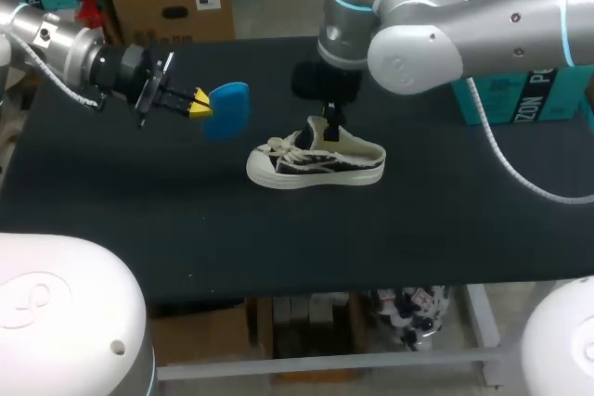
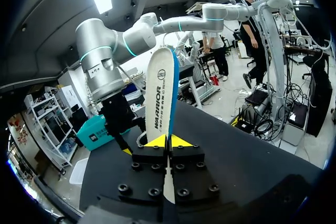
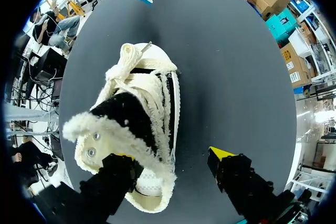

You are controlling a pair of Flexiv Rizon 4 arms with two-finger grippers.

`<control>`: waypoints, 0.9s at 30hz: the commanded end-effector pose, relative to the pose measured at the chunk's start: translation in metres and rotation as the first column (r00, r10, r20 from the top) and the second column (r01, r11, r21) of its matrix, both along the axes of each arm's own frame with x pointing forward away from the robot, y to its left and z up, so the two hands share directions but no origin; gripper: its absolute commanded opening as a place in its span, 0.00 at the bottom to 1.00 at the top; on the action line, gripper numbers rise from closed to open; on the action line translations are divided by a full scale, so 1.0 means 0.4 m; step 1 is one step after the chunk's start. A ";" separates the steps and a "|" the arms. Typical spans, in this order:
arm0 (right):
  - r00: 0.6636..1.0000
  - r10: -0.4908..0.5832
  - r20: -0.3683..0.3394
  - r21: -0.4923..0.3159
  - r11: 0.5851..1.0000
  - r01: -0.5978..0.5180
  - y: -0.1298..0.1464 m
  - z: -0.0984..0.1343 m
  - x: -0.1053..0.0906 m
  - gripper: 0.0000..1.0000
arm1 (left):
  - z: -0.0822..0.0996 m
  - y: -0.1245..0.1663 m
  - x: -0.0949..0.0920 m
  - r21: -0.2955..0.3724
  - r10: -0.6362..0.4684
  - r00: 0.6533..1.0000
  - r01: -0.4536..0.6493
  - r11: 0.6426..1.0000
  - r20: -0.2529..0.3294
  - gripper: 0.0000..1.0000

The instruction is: Open the shoe tongue, take the insole out of the shoe, put the insole back into the shoe, and pack the shoe into the shoebox

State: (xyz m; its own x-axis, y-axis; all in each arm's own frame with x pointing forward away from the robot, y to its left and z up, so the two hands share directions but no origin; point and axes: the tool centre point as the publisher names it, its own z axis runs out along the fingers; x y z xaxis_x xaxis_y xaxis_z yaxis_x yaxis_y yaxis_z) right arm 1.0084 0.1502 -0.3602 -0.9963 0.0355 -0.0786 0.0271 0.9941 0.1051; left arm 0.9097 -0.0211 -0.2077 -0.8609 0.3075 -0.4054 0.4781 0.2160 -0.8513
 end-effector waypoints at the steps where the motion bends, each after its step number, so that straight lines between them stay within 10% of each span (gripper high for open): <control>1: 1.000 -0.016 0.003 -0.063 0.998 0.016 0.014 -0.007 0.007 0.00 | -0.002 -0.001 0.000 -0.002 0.005 1.000 -0.005 1.000 0.000 0.00; 19: 0.951 -0.309 0.018 0.014 0.951 0.309 -0.057 0.064 0.008 0.00 | 0.015 -0.023 0.018 0.026 -0.076 0.996 0.074 0.997 0.054 0.00; 27: 0.854 -0.520 -0.031 -0.002 0.854 0.520 -0.076 0.102 -0.009 0.00 | 0.036 -0.033 0.027 0.019 -0.144 0.985 0.143 0.990 0.090 0.00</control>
